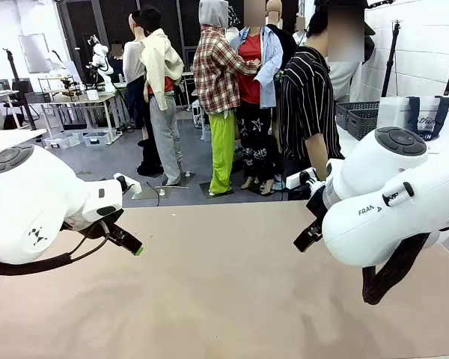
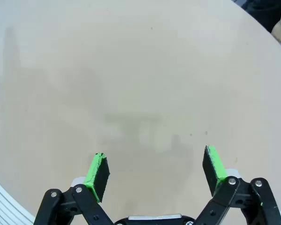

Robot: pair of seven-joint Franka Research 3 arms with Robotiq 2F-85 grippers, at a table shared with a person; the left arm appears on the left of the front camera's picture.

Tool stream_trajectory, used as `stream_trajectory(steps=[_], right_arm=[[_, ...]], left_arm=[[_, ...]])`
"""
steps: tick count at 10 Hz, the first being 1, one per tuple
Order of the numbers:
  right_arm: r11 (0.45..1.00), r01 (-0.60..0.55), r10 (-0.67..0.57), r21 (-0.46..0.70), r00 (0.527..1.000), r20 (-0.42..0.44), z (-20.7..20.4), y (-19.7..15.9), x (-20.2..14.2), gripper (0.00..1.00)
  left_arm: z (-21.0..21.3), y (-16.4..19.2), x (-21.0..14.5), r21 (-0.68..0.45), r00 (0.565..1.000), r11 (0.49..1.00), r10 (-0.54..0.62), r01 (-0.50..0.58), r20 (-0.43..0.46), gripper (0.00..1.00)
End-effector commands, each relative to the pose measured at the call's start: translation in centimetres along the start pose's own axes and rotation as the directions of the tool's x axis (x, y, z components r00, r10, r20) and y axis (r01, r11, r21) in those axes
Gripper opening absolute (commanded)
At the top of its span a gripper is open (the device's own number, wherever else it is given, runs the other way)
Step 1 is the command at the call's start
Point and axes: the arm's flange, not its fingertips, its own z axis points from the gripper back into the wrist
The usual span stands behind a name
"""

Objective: Transfer purchased items from the store into the shopping bag.
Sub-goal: Open the Reusable shopping bag in the center of the table.

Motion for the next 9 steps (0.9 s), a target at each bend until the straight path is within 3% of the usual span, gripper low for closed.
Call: stream_trajectory(steps=[1, 9], right_arm=[[1.0, 0.0, 0.0, 0.0, 1.0, 0.0, 0.0, 0.01, 0.0, 1.0], [1.0, 0.0, 0.0, 0.0, 1.0, 0.0, 0.0, 0.01, 0.0, 1.0]], left_arm=[[0.34, 0.09, 0.29, 0.003, 1.0, 1.0, 0.0, 0.0, 0.011, 1.0], [0.34, 0.09, 0.29, 0.003, 1.0, 1.0, 0.0, 0.0, 0.011, 1.0]])
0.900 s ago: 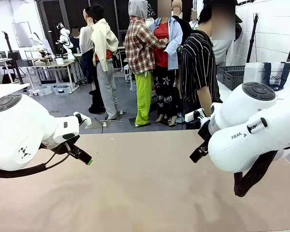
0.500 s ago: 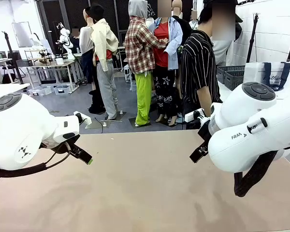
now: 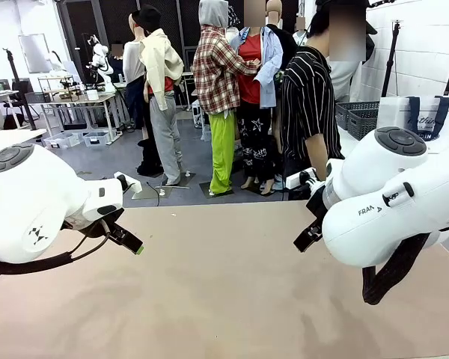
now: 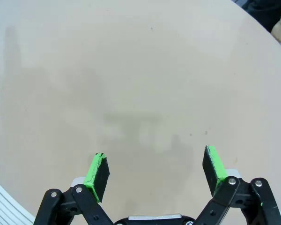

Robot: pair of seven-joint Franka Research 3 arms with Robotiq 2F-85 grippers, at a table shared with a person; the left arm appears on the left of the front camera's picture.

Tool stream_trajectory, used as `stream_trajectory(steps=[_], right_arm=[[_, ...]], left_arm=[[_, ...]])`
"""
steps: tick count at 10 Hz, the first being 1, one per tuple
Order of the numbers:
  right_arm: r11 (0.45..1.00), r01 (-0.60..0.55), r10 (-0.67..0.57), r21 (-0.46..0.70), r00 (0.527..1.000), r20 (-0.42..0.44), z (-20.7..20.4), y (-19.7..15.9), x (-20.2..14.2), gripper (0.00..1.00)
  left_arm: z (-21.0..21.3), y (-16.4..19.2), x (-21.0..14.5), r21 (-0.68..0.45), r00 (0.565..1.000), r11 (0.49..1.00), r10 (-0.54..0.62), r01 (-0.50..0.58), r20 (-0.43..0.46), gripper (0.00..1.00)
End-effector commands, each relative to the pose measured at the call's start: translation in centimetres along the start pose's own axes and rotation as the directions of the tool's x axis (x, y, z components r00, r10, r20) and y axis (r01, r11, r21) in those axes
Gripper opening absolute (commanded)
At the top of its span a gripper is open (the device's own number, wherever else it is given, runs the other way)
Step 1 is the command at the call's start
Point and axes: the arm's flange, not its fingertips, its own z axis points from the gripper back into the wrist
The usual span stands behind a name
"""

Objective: Transfer purchased items from the store into the shopping bag.
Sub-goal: Open the Reusable shopping bag in the center of the table.

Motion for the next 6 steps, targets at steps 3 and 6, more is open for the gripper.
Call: stream_trajectory(steps=[3, 6], right_arm=[[1.0, 0.001, -0.001, 0.0, 1.0, 0.0, 0.0, -0.01, 0.0, 1.0], [1.0, 0.0, 0.0, 0.0, 1.0, 0.0, 0.0, 0.0, 0.0, 1.0]], left_arm=[[0.23, 0.13, 0.09, 0.002, 1.0, 1.0, 0.002, -0.002, 0.006, 1.0], [0.0, 0.0, 0.0, 0.0, 1.0, 1.0, 0.0, 0.0, 0.0, 1.0]])
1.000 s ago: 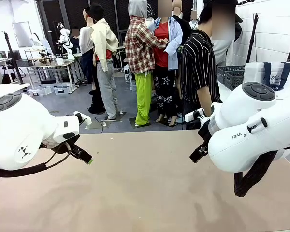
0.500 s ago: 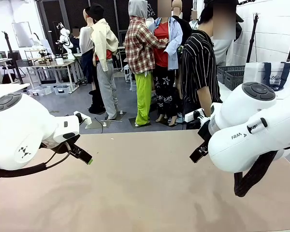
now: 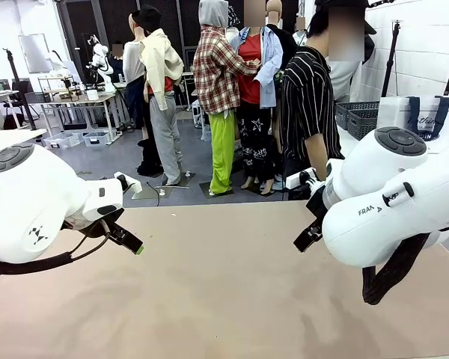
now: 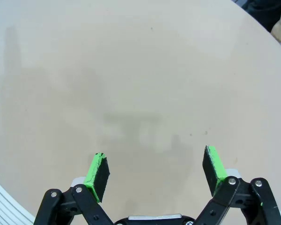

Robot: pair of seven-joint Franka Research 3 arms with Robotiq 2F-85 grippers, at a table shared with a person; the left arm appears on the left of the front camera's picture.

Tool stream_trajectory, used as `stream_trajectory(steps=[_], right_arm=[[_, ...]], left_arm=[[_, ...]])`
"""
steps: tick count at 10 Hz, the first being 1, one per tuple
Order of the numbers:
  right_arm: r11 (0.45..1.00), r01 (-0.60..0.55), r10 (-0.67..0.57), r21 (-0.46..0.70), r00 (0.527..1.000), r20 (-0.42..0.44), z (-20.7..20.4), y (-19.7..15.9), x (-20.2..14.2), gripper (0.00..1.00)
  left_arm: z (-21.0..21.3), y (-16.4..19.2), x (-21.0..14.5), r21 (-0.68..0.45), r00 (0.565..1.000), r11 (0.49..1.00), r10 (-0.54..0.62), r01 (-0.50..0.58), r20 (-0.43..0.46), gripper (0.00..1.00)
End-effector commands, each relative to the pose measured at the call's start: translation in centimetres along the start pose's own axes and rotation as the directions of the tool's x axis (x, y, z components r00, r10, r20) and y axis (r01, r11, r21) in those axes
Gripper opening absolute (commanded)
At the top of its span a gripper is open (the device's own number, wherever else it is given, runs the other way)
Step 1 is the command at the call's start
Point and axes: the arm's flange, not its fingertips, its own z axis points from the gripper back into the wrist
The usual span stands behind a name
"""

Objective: Transfer purchased items from the store into the shopping bag.
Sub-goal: Open the Reusable shopping bag in the center of the table.

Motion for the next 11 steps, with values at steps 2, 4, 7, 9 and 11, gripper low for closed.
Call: stream_trajectory(steps=[2, 4, 7, 9, 11], right_arm=[[0.993, 0.045, -0.03, -0.113, 0.991, 0.132, 4.2, -2.4, 1.9, 1.0], [0.961, 0.146, -0.083, -0.235, 0.962, 0.26, 10.0, -6.8, 3.1, 1.0], [0.756, 0.463, -0.312, -0.463, 0.877, 0.366, 19.5, -17.7, -1.4, 1.0], [0.629, 0.626, -0.479, -0.461, 0.779, 0.405, 22.3, -23.3, -7.3, 1.0], [0.526, 0.744, -0.604, -0.411, 0.667, 0.435, 22.3, -25.5, -13.4, 1.0]], left_arm=[[5.4, 3.4, 2.0, 0.083, 0.99, 0.996, -0.029, 0.018, 0.141, 1.0], [10.9, 8.0, 1.6, 0.167, 0.98, 0.986, -0.014, -0.02, 0.198, 1.0], [17.2, 14.2, -6.7, 0.271, 0.957, 0.927, 0.209, -0.259, 0.199, 1.0], [18.8, 15.4, -15.3, 0.252, 0.901, 0.868, 0.383, -0.427, 0.205, 1.0], [18.0, 15.9, -21.6, 0.215, 0.757, 0.727, 0.61, -0.652, 0.232, 1.0]])
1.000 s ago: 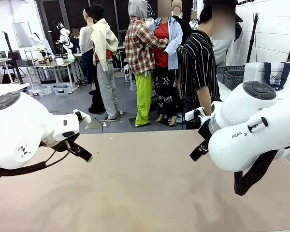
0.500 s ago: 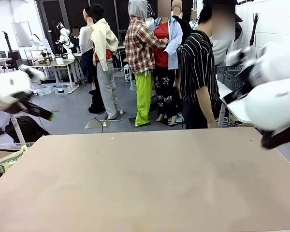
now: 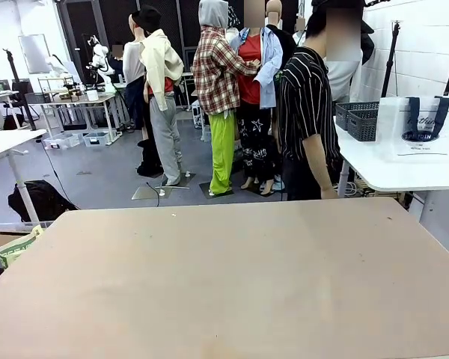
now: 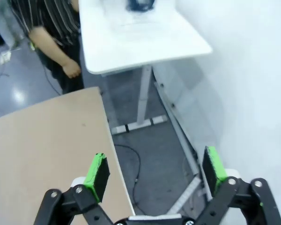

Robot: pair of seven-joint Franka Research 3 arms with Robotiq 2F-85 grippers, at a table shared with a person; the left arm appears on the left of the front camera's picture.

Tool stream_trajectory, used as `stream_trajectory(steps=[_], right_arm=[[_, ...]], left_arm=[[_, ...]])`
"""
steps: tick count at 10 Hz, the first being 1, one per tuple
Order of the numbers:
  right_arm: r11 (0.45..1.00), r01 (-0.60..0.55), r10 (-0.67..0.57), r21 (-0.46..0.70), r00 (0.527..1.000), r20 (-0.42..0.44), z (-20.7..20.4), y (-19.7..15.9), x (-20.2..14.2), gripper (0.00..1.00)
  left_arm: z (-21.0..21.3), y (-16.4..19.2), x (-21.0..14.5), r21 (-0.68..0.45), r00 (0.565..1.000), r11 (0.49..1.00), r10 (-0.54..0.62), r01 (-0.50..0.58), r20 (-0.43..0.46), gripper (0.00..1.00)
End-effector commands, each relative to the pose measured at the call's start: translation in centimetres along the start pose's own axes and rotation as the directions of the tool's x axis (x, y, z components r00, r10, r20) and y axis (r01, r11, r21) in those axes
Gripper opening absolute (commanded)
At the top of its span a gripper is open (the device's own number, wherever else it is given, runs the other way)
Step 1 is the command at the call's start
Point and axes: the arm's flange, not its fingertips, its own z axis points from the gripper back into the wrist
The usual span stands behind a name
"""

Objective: Transfer purchased items from the store into the shopping bag.
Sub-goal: Open the Reusable shopping bag in the center of the table.

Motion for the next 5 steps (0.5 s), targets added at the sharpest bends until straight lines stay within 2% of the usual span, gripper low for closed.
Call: stream_trajectory(steps=[1, 3, 4, 5], right_arm=[[0.992, 0.128, -0.127, 0.009, 0.991, -0.046, -1.7, -0.1, -4.1, 1.0], [0.986, 0.164, -0.16, 0.034, 0.983, -0.09, -3.3, -0.7, -7.0, 1.0], [0.994, 0.105, -0.106, -0.013, 0.992, -0.071, -2.7, -2.3, -1.9, 1.0], [0.994, 0.105, -0.106, -0.013, 0.992, -0.071, -2.7, -2.3, -1.9, 1.0]], left_arm=[[-1.0, -1.3, -13.3, -0.008, 0.978, 0.978, 0.209, -0.209, 0.025, 1.0], [-1.4, -0.4, -13.0, -0.017, 0.961, 0.961, 0.275, -0.275, -0.015, 1.0], [-0.1, 4.7, -2.4, -0.007, 0.98, 0.98, 0.199, -0.199, -0.016, 1.0], [-0.1, 4.7, -2.4, -0.007, 0.98, 0.98, 0.199, -0.199, -0.016, 1.0]])
